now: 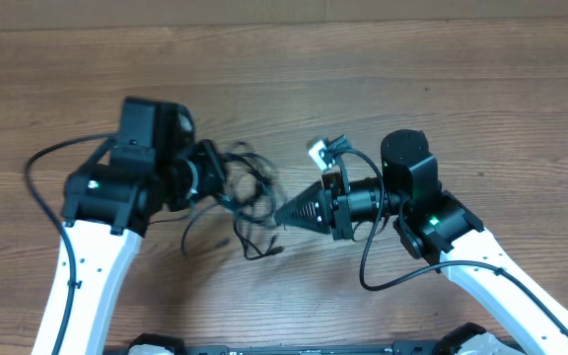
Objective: Untangle cables
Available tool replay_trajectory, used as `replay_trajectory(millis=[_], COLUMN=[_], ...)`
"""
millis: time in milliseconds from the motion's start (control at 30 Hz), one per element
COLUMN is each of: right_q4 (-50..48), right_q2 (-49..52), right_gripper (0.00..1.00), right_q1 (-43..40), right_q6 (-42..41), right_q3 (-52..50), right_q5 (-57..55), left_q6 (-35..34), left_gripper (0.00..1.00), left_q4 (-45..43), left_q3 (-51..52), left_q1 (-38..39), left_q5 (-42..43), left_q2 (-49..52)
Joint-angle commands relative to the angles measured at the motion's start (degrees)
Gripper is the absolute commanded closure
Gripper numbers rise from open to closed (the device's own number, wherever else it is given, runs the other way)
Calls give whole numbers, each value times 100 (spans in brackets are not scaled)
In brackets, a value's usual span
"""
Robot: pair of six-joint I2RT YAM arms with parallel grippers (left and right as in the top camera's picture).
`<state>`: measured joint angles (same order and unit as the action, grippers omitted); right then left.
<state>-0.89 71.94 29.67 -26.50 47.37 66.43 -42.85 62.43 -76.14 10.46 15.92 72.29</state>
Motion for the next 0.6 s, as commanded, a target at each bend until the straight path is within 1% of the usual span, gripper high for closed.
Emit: replay_trajectory(millis=[0,67,100,133,167,200,233,267,333,367,400,467,500,533,567], right_q4=[385,835,1082,1298,1499,1690,1799,1858,1838,1799,1759,1738,1742,1725,1683], right_q2=[-199,-199,-199,-199,-199,-199,-199,-199,-199,-199,-199,-199,-199,-199,-199], right_gripper=[96,96,96,96,90,83,71,56,36,20,10,9,9,9,12], right_q1=[142,142,142,142,142,142,142,142,142,142,142,142,142,142,142], right_q6=[494,601,601,597,597,597,597,595,575,538,387,-151,-549,-922,-1108], right_q3=[170,170,170,170,170,170,170,170,170,170,170,170,170,170,170], right_q5=[813,400,68,-254,-546,-824,-1001,-1102,-1165,-1209,-1346,-1764,-2033,-2208,-2262], left_q6=[-1681,-2142,-2256,-2197,-1919,-1499,-855,-72,1346,1873,2376,3176,3545,3832,3985], left_gripper=[96,96,96,96,96,96,96,96,96,96,96,96,96,95,96], left_q4=[120,310,343,308,216,70,-173,-452,-883,-1008,-1093,-1132,-1123,-1095,-1067], left_q3=[20,20,20,20,20,20,20,20,20,20,20,20,22,24,24], left_q1=[-601,-739,-802,-835,-841,-841,-831,-811,-754,-719,-678,-601,-549,-490,-428], left_q5=[-1762,-1757,-1729,-1652,-1528,-1346,-1027,-555,579,1102,1648,2376,2608,2728,2747], left_q2=[149,149,149,149,149,151,151,151,151,151,151,151,151,151,151])
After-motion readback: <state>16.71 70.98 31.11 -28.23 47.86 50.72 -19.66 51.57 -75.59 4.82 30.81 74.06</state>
